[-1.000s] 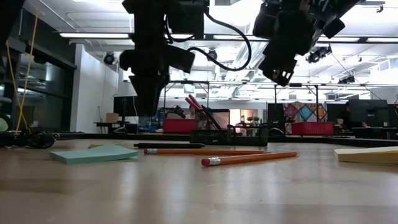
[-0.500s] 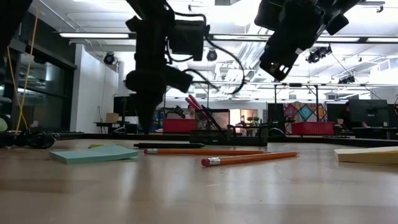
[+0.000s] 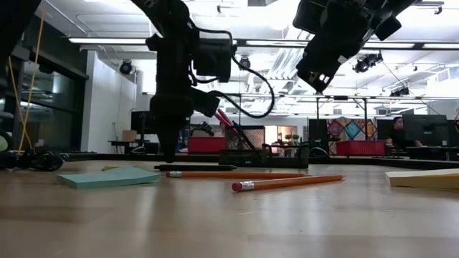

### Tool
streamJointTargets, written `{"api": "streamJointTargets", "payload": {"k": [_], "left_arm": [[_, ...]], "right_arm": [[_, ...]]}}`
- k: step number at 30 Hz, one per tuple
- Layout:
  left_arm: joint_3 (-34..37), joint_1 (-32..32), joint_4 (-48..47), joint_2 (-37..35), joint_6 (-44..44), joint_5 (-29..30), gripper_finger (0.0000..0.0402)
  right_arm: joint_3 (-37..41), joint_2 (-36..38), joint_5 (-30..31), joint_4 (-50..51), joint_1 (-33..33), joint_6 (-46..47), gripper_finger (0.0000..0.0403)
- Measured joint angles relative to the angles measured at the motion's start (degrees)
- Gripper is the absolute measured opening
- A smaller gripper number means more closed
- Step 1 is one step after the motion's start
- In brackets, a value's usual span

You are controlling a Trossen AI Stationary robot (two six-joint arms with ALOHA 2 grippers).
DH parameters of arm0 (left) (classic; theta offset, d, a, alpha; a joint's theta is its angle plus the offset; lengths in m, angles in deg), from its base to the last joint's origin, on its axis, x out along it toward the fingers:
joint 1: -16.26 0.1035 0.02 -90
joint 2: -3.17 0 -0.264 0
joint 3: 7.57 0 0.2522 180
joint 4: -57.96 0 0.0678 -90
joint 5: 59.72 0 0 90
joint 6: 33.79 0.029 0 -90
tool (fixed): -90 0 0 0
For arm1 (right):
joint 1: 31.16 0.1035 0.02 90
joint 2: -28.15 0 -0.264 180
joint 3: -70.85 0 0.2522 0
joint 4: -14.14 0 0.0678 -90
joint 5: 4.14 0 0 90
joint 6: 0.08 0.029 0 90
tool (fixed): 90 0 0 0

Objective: Pick and place office supplies into organizer
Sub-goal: Put the black pen in the black desk organizer

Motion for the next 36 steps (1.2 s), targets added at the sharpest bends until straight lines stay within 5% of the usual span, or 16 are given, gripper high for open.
{"api": "streamJointTargets", "payload": {"k": [21, 31, 36], "left_arm": [[-0.23, -0.02, 1.4, 4.25, 0.05, -3.15, 0.0155], [-0.2, 0.06, 0.87, 4.35, 0.57, -2.84, 0.0019], [-0.66, 0.0, 0.0, 4.49, -0.04, -2.55, 0.0044]], "right_arm": [[0.0, 0.0, 0.33, -0.26, -0.02, -1.18, 0.0112], [0.0, 0.0, 1.46, -0.72, -0.04, -1.69, 0.0112], [0.0, 0.0, 1.46, -0.8, -0.04, -2.11, 0.0113]]}}
